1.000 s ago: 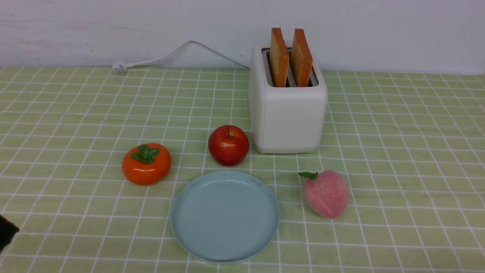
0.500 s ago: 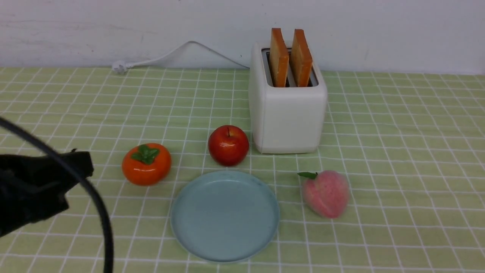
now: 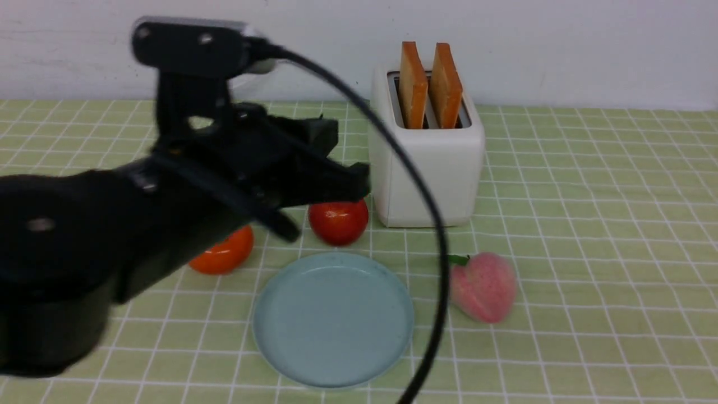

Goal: Take toasted bread from bread machine on green coffee tablecloth place on plate.
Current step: 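Reach for a toast slice standing in the toaster with the left gripper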

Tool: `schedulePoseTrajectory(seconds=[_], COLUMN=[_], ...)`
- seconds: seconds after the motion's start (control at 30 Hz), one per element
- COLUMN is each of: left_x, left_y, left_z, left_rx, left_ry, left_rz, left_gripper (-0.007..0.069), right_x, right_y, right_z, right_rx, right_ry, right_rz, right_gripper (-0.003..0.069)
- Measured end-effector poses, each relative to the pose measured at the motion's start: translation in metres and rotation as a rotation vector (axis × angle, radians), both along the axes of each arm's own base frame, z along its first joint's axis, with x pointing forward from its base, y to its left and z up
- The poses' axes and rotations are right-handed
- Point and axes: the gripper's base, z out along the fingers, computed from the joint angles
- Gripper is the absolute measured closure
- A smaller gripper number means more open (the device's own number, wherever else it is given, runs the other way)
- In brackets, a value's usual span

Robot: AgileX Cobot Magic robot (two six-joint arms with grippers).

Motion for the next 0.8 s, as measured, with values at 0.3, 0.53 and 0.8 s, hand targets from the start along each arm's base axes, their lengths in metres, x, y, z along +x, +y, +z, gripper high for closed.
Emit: schedulePoseTrajectory(seconds=[0.3, 0.53, 0.8], left_x=[0.062, 0.076, 0.098], left_y=[-0.063, -0.063, -0.059], left_z=[-0.022, -0.016, -0.029], left_rx=[0.056, -0.002, 0.015], left_ry=[-0.001, 0.027, -0.056], left_rz=[0.094, -0.015, -0.056], left_gripper=[0.0606, 0.0599, 0.0480], right_x=[0.002, 0.002, 0.002], right_y=[0.000, -0.001, -0.001], right_z=[0.003, 0.003, 0.003], right_rx=[-0.017, -0.025, -0.025], right_ry=[-0.053, -0.056, -0.057], right_rz=[0.000, -0.002, -0.002], right_gripper=[0.0643, 0.0638, 0.0631])
